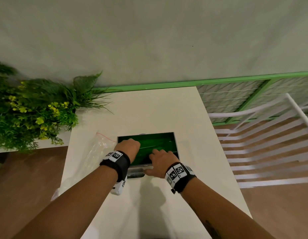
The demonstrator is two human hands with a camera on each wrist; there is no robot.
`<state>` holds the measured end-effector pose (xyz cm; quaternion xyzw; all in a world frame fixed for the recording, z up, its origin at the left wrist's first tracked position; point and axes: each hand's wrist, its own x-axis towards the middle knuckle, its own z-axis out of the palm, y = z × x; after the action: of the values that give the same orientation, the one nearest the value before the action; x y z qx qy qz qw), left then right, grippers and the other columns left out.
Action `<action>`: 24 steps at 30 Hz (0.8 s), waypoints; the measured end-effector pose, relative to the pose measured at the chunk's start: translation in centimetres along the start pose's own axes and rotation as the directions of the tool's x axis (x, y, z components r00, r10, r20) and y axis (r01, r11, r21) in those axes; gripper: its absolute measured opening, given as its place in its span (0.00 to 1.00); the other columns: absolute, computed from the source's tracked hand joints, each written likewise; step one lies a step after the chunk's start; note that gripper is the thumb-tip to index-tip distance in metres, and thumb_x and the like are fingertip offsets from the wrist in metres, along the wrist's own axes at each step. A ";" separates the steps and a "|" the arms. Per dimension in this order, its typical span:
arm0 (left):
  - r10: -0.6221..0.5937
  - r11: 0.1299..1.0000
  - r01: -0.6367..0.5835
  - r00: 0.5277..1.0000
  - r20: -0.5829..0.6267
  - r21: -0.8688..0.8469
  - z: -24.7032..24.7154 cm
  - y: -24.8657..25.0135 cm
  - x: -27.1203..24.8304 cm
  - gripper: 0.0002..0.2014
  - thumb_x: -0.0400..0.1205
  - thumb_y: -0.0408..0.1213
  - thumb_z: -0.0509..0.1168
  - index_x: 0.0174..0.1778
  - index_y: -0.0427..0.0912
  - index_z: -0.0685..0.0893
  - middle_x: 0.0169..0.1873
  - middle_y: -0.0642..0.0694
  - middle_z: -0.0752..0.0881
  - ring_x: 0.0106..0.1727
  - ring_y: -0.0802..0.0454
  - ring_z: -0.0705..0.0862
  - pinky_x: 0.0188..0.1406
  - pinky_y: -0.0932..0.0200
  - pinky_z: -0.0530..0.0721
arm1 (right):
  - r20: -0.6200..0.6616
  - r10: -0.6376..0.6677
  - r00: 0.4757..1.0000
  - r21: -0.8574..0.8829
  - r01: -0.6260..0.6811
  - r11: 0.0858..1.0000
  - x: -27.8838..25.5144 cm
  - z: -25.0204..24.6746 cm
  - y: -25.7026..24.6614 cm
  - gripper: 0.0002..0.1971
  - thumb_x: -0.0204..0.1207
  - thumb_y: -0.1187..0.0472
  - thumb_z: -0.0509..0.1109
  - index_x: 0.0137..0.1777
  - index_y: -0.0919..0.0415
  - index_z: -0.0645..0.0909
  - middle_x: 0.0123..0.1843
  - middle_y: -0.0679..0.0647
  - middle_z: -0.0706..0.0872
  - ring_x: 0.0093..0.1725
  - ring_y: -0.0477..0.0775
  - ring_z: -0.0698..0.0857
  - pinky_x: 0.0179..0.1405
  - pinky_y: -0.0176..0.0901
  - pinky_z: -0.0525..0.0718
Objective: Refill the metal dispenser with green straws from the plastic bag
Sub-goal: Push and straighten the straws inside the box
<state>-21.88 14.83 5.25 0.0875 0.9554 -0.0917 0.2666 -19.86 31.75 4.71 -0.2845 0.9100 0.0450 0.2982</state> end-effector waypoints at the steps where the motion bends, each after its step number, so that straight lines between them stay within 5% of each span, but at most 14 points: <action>1: -0.006 1.000 0.006 1.000 -0.010 -0.010 -0.2 -0.1 0.3 0.13 0.78 0.19 0.64 0.53 0.38 0.86 0.49 0.38 0.87 0.52 0.36 0.91 0.50 0.48 0.88 | 0.007 0.002 1.000 -0.022 -0.001 1.000 -0.1 -0.1 -0.1 0.39 0.81 0.27 0.57 0.78 0.58 0.77 0.73 0.59 0.81 0.71 0.65 0.81 0.73 0.67 0.79; 4: -0.009 0.998 0.007 1.000 -0.030 -0.069 -0.3 -0.3 1.0 0.12 0.79 0.22 0.66 0.51 0.40 0.88 0.49 0.39 0.89 0.49 0.38 0.91 0.50 0.48 0.91 | -0.003 0.003 1.000 -0.009 -0.003 1.000 -0.5 0.3 -0.3 0.34 0.82 0.30 0.59 0.73 0.58 0.79 0.68 0.58 0.85 0.68 0.64 0.84 0.75 0.68 0.78; 9: 0.014 0.990 -0.005 0.998 0.061 -0.142 0.9 0.4 0.8 0.10 0.80 0.29 0.70 0.53 0.44 0.92 0.48 0.42 0.91 0.47 0.40 0.92 0.53 0.47 0.93 | -0.068 0.022 0.997 0.098 -0.016 0.995 -0.1 0.5 0.0 0.40 0.78 0.32 0.68 0.81 0.58 0.68 0.83 0.60 0.74 0.81 0.66 0.74 0.78 0.68 0.77; 13: -0.001 0.983 0.021 0.994 0.105 -0.183 0.2 0.4 1.3 0.16 0.79 0.27 0.71 0.62 0.43 0.90 0.57 0.39 0.90 0.55 0.40 0.91 0.58 0.49 0.91 | 0.038 0.074 0.997 0.058 -0.076 0.995 -0.1 0.0 -0.2 0.37 0.78 0.30 0.66 0.77 0.58 0.72 0.70 0.58 0.84 0.64 0.65 0.87 0.60 0.62 0.89; 16: 0.008 0.980 0.011 0.995 0.095 -0.201 0.0 0.4 0.8 0.16 0.80 0.26 0.66 0.61 0.42 0.89 0.51 0.42 0.89 0.52 0.41 0.91 0.56 0.49 0.91 | 0.036 0.053 0.998 0.017 -0.054 0.998 -0.2 0.1 -0.2 0.32 0.79 0.31 0.64 0.71 0.56 0.77 0.63 0.57 0.88 0.58 0.63 0.88 0.59 0.62 0.90; 19: 0.014 0.986 0.008 0.991 0.133 -0.166 0.5 0.7 -0.3 0.13 0.81 0.28 0.64 0.57 0.42 0.89 0.44 0.44 0.86 0.49 0.41 0.90 0.54 0.48 0.92 | 0.010 0.036 0.999 0.041 -0.037 0.998 0.0 0.2 0.1 0.36 0.79 0.29 0.64 0.75 0.56 0.76 0.68 0.58 0.84 0.65 0.64 0.85 0.62 0.63 0.88; 24: 0.037 0.975 -0.010 0.992 0.118 -0.224 0.9 0.6 -0.6 0.15 0.81 0.29 0.63 0.58 0.43 0.91 0.51 0.41 0.91 0.52 0.40 0.91 0.55 0.47 0.91 | -0.023 0.043 0.999 0.124 -0.040 0.992 0.8 -0.3 0.8 0.44 0.74 0.21 0.60 0.79 0.54 0.75 0.78 0.59 0.77 0.77 0.67 0.77 0.71 0.66 0.81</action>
<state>-20.77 15.10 4.77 0.0628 0.9406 0.0140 0.3333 -20.94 31.95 4.41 -0.2470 0.9206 -0.0085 0.3025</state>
